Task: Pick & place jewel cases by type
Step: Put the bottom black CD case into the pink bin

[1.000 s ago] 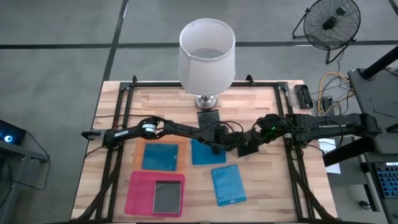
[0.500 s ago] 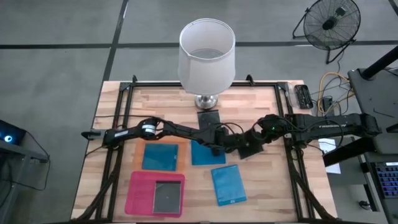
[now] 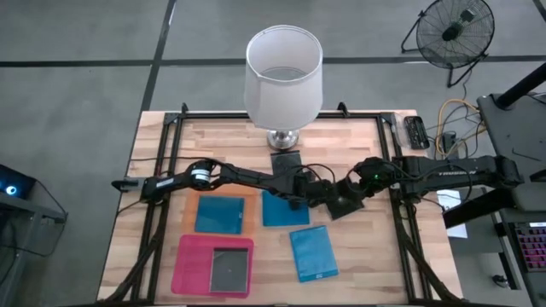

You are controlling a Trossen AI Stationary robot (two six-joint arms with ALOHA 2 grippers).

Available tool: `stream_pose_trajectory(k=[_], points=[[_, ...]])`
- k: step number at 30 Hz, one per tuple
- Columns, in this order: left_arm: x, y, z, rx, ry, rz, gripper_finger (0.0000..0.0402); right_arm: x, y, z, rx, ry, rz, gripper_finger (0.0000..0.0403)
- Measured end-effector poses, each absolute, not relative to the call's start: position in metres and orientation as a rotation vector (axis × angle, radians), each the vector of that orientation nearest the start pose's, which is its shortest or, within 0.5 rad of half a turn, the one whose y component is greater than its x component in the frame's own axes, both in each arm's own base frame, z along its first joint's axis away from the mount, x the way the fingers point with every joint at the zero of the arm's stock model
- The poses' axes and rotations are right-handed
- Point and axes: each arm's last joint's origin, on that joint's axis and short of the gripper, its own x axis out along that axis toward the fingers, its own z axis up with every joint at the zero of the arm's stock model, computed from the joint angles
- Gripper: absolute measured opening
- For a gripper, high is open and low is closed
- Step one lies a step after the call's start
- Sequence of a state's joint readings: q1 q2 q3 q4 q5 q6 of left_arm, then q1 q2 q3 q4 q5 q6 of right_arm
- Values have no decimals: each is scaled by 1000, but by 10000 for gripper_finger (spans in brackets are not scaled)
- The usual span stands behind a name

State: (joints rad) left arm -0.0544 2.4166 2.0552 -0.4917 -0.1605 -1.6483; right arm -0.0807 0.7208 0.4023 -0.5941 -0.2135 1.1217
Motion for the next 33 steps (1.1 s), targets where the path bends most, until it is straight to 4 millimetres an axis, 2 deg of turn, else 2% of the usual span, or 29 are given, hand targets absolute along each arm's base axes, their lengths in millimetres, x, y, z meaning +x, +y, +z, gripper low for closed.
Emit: stream_pose_trajectory(k=[9,17,23,29,33], points=[[523,-25,205,-1378,567,689,33,131,-5,183,1165,875,-393,18],[520,-26,223,-1358,559,643,4,129,-4,185,1151,861,-371,18],[517,-29,231,-1333,584,591,1,128,-3,187,1142,862,-327,18],[504,-36,264,-1273,568,546,0,126,-3,193,1122,850,-274,18],[494,-38,279,-1229,558,569,0,129,-3,210,1093,800,-227,18]])
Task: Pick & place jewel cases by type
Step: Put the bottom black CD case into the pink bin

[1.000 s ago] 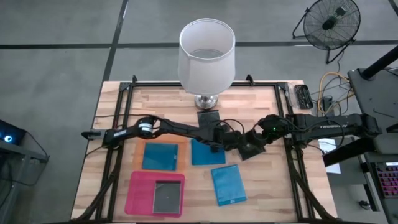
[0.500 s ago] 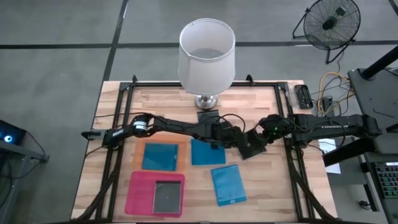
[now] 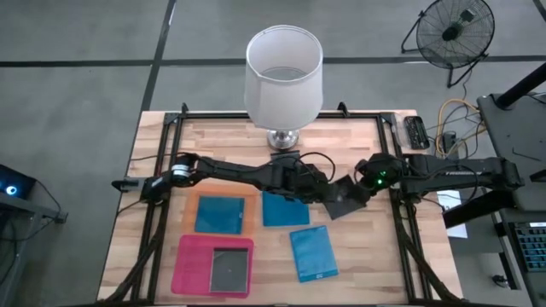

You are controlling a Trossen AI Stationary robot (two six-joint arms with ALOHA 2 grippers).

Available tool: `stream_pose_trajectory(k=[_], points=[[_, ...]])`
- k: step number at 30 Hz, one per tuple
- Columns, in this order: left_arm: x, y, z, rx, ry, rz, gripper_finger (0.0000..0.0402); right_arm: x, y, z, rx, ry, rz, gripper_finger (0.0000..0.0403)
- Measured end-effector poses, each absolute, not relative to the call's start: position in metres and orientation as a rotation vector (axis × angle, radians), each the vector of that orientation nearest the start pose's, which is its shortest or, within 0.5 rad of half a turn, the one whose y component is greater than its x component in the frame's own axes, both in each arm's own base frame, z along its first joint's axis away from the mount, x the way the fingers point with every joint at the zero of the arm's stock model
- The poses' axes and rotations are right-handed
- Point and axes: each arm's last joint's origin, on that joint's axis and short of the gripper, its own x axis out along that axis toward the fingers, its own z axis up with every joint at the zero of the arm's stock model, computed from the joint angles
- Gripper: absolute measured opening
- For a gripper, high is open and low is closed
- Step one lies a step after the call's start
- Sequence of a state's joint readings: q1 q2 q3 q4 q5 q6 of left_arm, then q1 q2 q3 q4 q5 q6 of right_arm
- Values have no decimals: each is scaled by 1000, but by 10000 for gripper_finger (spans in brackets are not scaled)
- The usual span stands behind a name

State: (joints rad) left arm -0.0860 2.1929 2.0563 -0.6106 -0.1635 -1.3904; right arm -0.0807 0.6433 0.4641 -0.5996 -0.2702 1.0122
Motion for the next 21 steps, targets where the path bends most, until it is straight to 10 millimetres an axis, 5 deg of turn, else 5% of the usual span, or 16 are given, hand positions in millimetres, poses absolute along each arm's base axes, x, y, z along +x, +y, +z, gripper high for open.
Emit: stream_pose_trajectory(k=[16,21], points=[[429,-57,375,-950,487,461,1,144,1,286,1028,712,-117,18],[407,-75,397,-843,507,369,30,156,9,304,999,724,-62,18]])
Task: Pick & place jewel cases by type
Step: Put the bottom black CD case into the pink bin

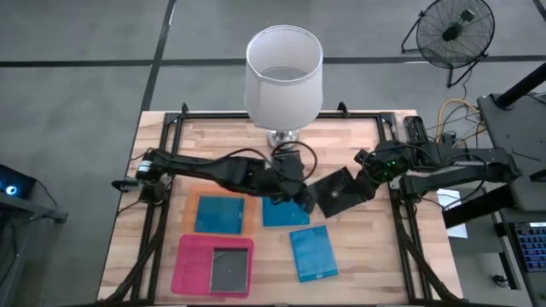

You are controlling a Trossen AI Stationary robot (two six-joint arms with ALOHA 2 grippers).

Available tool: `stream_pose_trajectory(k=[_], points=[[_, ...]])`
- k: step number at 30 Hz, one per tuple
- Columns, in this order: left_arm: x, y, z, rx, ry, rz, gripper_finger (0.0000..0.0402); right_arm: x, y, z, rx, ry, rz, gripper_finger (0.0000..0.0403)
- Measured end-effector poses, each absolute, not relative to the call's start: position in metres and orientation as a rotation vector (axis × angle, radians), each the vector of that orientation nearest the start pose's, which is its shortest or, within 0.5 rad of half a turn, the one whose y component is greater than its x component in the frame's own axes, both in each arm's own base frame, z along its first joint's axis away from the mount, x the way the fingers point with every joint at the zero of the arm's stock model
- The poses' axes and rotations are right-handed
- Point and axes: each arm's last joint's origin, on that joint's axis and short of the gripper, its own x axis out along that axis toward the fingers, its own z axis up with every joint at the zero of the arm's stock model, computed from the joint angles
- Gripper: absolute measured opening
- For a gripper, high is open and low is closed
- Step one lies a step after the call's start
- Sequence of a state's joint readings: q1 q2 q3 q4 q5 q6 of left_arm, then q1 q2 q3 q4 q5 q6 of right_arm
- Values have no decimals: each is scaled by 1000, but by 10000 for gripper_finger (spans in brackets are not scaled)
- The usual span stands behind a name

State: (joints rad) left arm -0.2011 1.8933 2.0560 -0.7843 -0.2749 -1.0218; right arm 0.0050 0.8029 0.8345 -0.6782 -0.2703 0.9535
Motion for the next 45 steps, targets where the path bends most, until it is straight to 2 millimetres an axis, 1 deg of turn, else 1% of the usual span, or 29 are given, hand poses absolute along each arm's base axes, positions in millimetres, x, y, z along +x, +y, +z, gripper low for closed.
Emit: stream_pose_trajectory(k=[3,6,10,13,17,23,29,35,41,45], points=[[388,-86,410,-790,538,331,61,165,15,311,984,743,-34,18],[371,-97,416,-740,579,316,92,176,23,320,967,759,-10,18],[349,-110,428,-681,555,343,126,195,32,335,927,740,-39,17],[328,-118,441,-666,511,364,142,211,40,350,891,712,-48,17],[305,-131,456,-648,471,313,147,233,52,368,868,700,-8,17],[285,-146,463,-583,492,243,147,268,77,389,841,729,111,17],[263,-145,470,-488,528,206,147,296,110,406,829,770,266,17],[244,-147,482,-407,537,83,147,317,142,419,817,779,372,17],[242,-154,482,-377,600,-94,147,348,157,428,804,739,406,17],[244,-157,486,-410,581,-156,147,368,166,429,763,724,423,17]])
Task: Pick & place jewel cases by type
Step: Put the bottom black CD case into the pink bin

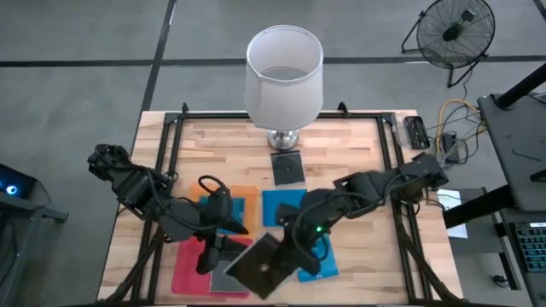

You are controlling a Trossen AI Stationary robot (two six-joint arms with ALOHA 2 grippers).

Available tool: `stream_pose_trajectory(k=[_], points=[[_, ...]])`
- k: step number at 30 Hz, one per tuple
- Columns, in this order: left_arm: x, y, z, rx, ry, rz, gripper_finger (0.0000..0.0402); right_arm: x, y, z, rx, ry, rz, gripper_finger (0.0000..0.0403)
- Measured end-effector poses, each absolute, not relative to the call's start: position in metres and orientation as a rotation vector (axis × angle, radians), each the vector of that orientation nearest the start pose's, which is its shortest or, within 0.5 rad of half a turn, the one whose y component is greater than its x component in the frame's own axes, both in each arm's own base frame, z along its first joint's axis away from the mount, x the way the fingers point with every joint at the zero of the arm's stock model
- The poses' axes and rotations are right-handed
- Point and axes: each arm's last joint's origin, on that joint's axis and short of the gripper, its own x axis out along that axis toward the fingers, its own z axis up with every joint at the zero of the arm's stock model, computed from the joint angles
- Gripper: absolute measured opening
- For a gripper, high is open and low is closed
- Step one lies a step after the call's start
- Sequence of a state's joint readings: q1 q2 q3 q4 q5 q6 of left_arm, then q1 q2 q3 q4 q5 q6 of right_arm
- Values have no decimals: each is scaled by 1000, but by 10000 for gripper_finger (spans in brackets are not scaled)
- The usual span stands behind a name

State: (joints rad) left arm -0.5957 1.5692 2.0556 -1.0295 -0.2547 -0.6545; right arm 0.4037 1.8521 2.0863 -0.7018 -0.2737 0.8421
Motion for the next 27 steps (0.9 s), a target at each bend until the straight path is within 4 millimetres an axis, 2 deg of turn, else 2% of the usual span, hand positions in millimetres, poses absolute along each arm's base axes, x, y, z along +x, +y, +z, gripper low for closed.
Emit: stream_pose_trajectory(k=[5,13,20,27], points=[[245,-160,490,-486,563,-219,147,376,169,431,719,749,410,17],[247,-162,491,-591,567,-201,147,391,175,430,703,731,425,17],[246,-162,490,-722,598,-171,147,394,176,429,680,726,433,17],[250,-168,475,-787,710,-200,147,395,173,430,680,716,424,17]])
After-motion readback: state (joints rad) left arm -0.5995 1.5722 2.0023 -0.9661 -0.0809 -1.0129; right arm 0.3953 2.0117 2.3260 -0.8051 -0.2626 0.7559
